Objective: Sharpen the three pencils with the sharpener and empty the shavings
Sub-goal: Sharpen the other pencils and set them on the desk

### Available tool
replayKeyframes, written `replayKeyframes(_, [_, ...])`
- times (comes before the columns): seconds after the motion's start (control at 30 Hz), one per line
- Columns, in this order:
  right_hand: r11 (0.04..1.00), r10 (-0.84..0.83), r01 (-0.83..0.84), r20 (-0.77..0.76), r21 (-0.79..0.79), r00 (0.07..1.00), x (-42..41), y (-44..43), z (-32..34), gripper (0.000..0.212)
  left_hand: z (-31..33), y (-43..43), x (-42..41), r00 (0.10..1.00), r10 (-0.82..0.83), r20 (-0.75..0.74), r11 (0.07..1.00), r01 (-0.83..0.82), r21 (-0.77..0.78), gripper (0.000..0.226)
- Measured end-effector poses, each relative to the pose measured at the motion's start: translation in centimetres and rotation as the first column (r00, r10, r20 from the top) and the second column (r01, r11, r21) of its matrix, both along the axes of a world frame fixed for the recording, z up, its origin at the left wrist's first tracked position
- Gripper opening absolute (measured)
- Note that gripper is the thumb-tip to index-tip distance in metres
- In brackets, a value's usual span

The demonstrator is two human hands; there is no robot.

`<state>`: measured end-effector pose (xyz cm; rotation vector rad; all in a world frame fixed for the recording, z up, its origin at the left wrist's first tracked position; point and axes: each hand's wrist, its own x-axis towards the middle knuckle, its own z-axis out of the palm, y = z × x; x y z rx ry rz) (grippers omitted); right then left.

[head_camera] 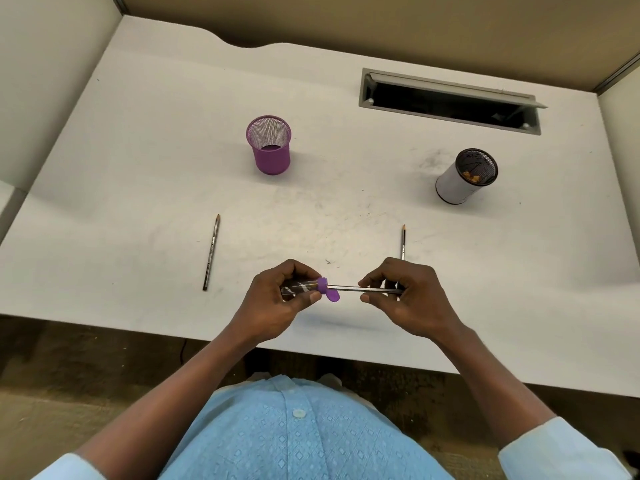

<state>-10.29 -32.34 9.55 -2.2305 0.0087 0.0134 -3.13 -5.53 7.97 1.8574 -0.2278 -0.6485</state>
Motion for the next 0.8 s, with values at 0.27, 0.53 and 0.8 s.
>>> replayKeyframes(0.27, [0.891,0.21,-0.008,0.394,-0.455,0.895,-0.4,1.5,0.0,0.016,1.2,1.2,1.9,0.991,-0.127,-0.043,0.991,0.124,-0.057,0.015])
replayKeyframes(0.53, [0.995,-0.011,0.005,-0.057,-0.103,0.998,0.0,3.0,0.9,0.02,2.1,1.8,2.1,0.982,-0.179,0.063,0.983,0.181,-0.034,0.022])
replayKeyframes(0.8, [0.855,0.153,0.28,-0.728,0.437,0.668,1.5,2.7,2.8,0.025,2.0,2.1,1.9,0.962,-0.244,0.121,0.97,0.239,0.055,0.026])
